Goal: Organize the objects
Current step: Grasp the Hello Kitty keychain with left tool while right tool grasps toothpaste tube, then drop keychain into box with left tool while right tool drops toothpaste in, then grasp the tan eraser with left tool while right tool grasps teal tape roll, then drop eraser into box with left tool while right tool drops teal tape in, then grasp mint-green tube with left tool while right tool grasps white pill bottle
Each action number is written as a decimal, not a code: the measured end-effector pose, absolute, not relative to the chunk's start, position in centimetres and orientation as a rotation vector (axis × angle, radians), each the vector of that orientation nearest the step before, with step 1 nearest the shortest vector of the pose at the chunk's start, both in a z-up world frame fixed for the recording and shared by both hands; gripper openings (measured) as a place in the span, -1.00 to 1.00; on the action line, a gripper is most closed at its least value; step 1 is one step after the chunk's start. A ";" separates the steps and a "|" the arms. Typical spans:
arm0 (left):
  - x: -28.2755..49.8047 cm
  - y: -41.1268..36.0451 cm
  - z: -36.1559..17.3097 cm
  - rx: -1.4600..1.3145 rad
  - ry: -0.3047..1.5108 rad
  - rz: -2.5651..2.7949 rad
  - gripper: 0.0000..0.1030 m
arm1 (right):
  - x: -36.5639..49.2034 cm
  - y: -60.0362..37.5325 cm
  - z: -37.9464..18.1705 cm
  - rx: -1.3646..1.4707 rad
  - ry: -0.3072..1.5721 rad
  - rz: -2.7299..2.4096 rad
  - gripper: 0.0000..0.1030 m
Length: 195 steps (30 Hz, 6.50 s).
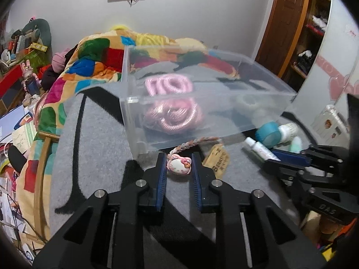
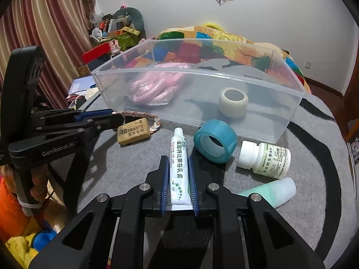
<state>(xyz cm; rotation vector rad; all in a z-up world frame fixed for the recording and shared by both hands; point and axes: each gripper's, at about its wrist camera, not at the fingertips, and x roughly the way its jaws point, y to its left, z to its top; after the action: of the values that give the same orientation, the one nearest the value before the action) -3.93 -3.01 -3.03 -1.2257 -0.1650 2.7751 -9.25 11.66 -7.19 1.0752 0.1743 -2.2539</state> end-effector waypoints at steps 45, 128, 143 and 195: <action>-11.3 -1.3 0.3 -1.171 -0.250 2.725 -0.58 | -19.9 9.1 -3.2 1.075 0.136 -2.321 -0.70; -5.6 -0.5 4.8 -0.954 -0.163 2.831 -0.55 | -13.2 12.0 1.7 0.816 0.080 -2.410 -0.31; -10.7 -1.8 0.7 -1.100 -0.211 2.797 -0.55 | -18.3 10.6 -2.3 1.007 0.067 -2.379 -0.31; -4.6 10.6 -4.6 -1.214 0.072 2.413 -0.56 | -12.6 22.2 -4.9 1.107 0.042 -2.458 0.07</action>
<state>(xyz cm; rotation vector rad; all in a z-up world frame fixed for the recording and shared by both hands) -4.64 10.58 -4.57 -1.2143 0.0723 2.4125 -12.62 22.21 -4.92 1.1070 0.0418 -2.4578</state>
